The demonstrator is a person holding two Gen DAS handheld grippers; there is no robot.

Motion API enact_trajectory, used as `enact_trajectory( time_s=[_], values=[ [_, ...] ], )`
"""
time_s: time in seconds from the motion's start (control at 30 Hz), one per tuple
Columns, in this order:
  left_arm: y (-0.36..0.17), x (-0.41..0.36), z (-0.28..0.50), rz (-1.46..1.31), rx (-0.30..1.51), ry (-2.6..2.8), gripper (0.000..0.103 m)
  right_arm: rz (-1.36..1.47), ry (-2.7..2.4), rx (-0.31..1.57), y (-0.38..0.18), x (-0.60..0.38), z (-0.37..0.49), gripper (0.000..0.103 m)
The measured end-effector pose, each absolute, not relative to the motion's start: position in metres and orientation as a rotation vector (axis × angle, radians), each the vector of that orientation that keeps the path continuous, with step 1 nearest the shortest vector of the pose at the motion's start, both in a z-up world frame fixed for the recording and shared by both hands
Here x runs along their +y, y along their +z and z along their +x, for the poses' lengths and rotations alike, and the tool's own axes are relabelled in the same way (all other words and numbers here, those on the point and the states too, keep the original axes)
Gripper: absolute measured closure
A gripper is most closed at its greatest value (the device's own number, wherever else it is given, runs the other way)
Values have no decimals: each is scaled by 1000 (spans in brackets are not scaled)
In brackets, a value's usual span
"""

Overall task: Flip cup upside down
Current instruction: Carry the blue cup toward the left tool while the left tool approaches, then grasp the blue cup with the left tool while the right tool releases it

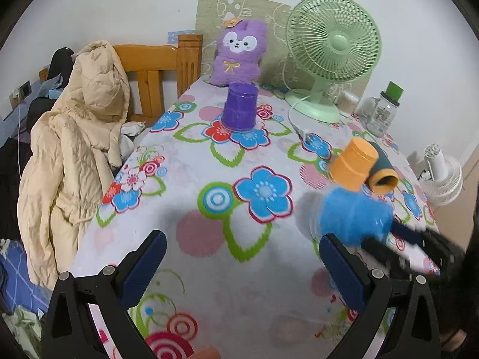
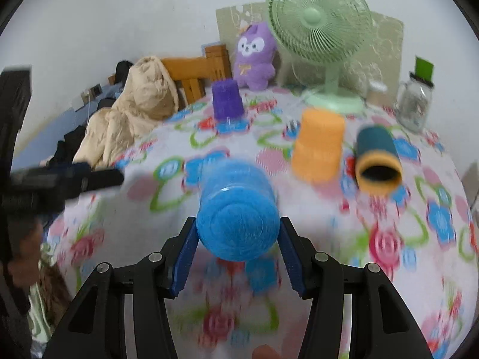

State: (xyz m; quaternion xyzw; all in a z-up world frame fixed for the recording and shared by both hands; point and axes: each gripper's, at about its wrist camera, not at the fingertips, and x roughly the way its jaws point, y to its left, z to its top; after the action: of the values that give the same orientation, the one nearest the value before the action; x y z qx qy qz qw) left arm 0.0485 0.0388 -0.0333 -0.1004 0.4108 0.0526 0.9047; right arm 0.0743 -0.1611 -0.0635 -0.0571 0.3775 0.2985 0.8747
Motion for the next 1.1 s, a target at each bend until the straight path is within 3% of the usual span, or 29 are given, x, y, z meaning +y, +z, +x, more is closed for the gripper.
enact_trajectory(
  time_s=[0.43,0.5,0.57,1.1],
  values=[
    [-13,-5,18,-175,809,41,0,-146,562,829,-75,-163,32,45],
    [-11,-10,15,-168,809,36,0,-164,547,851,-77,-163,28,37],
    [-12,-13,13,-169,813,33,0,-158,529,855,-76,-167,25,16],
    [-12,-48,11,-146,827,-8,0,-116,484,800,-51,-200,10,15]
  ],
)
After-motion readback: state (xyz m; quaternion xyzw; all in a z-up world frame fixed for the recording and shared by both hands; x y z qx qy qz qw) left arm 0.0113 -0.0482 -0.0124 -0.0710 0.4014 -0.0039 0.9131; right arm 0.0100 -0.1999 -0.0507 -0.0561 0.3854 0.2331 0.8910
